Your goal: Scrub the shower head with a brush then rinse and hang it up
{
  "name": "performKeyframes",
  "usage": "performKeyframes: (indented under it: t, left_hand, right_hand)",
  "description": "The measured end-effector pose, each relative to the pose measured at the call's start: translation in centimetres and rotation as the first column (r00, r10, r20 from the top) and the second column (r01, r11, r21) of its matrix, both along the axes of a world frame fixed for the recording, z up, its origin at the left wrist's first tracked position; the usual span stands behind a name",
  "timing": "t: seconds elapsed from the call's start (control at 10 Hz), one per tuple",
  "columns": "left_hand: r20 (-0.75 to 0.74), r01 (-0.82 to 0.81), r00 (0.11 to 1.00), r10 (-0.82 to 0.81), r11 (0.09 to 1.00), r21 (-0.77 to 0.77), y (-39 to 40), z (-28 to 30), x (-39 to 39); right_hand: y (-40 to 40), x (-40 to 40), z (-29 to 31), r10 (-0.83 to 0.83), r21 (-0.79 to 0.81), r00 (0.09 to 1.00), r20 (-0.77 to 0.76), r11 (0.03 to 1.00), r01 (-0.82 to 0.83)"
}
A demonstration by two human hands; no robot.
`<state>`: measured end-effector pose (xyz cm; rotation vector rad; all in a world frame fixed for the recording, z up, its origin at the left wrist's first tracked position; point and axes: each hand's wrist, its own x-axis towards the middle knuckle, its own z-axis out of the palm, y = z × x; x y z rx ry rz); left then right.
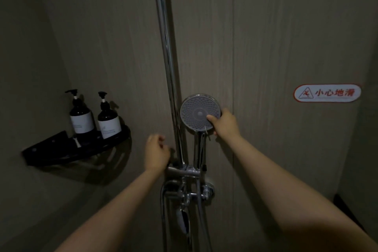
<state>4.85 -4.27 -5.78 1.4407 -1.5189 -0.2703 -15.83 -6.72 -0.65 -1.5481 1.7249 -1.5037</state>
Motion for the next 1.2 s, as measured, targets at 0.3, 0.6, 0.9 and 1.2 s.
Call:
performKeyframes:
  t: [0.3,0.6,0.9,1.2]
  left_hand:
    - [-0.167,0.264,0.964,-0.207,0.807,0.529,-2.4,-7.1,0.8]
    - [-0.255,0.313,0.945,-0.207,0.802,0.509,-2.8,-7.5,0.2]
    - [-0.118,0.247,0.969,-0.218,0.816,0.523,-1.9,-6.8,-0.5]
    - [-0.388,0.233,0.917,-0.093,0.914,0.331,2.0,0.8,1.0]
  right_hand:
    - [-0.3,0.6,0.8,-0.043,0.078,0.994,-0.102,0.996,0.051]
    - [-0.3,0.8,1.2,-0.038,0.100,0.993,-0.110,0.994,0.049]
    - [0.7,0.8,1.4,-0.079,0.125,0.970,-0.232,0.986,0.110]
    - [3.4,1.5,3.7,-0.288,0.027,0.954,-0.085,0.956,0.291]
